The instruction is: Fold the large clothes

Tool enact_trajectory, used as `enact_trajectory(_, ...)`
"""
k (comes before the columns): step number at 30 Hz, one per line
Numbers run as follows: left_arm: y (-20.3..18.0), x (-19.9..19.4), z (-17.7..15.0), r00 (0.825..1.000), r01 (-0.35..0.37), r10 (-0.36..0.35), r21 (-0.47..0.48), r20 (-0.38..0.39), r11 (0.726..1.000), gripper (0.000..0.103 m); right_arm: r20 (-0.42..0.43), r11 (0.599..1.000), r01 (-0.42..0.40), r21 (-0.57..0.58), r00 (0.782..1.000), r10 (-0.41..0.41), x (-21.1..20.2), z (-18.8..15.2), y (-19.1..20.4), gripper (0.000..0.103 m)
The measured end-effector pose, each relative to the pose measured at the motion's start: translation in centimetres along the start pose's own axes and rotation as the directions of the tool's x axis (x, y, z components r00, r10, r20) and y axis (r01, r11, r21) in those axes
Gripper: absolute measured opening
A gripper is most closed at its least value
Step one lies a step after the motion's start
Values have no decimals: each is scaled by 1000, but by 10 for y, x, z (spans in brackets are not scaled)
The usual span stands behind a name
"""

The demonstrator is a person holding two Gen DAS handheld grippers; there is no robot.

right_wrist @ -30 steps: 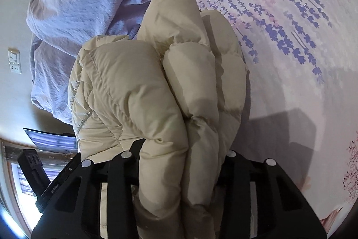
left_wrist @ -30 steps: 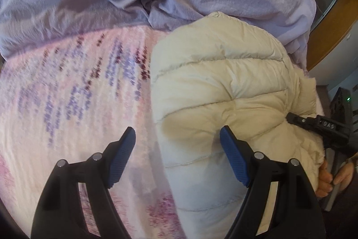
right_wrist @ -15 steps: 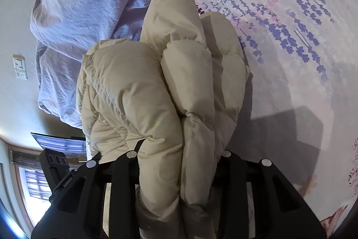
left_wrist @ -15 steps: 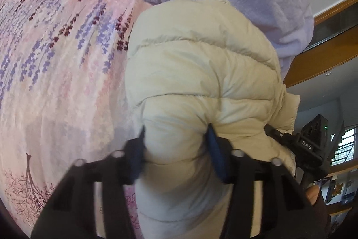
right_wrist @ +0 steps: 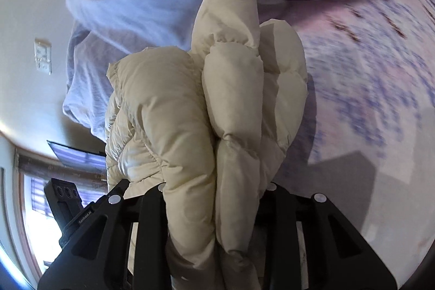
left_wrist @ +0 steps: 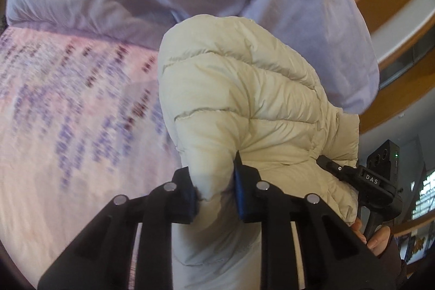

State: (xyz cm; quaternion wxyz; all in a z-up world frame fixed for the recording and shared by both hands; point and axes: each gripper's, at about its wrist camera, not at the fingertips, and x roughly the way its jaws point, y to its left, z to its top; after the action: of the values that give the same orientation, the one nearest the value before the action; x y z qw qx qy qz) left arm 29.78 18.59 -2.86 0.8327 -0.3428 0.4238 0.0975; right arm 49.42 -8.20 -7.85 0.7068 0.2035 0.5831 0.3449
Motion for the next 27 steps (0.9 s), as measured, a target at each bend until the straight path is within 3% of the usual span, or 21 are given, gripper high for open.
enact_trajectory(5,18,-3,18,997,-73,73,3,28,997,22,-13,998,29,-49,999,-30,23,7,23,30)
enact_trajectory(9,22,4,23,986,-163,161,41,33,986,22,-15,990,114,-87,993,-116,39,11,34,32)
enact_trajectory(12,24,9,22,981,-195,193,50,31,980,22,-6,979,180,-98,983,-181,44,11,37,44)
enact_trajectory(16,16,11,18,971,-238,235,98,44,966,28,42,949,288,-127,958,-285,39,10,43,56)
enact_trajectory(21,10,-1,22,959,-278,269,127,83,952,41,163,917,377,-129,920,-356,11,15,53,59)
enact_trajectory(24,5,-8,28,956,-283,268,133,116,950,50,256,896,406,-177,899,-356,-4,13,74,59)
enact_trajectory(27,-3,-6,31,959,-274,258,152,117,950,55,277,887,368,-279,915,-293,-5,6,95,59)
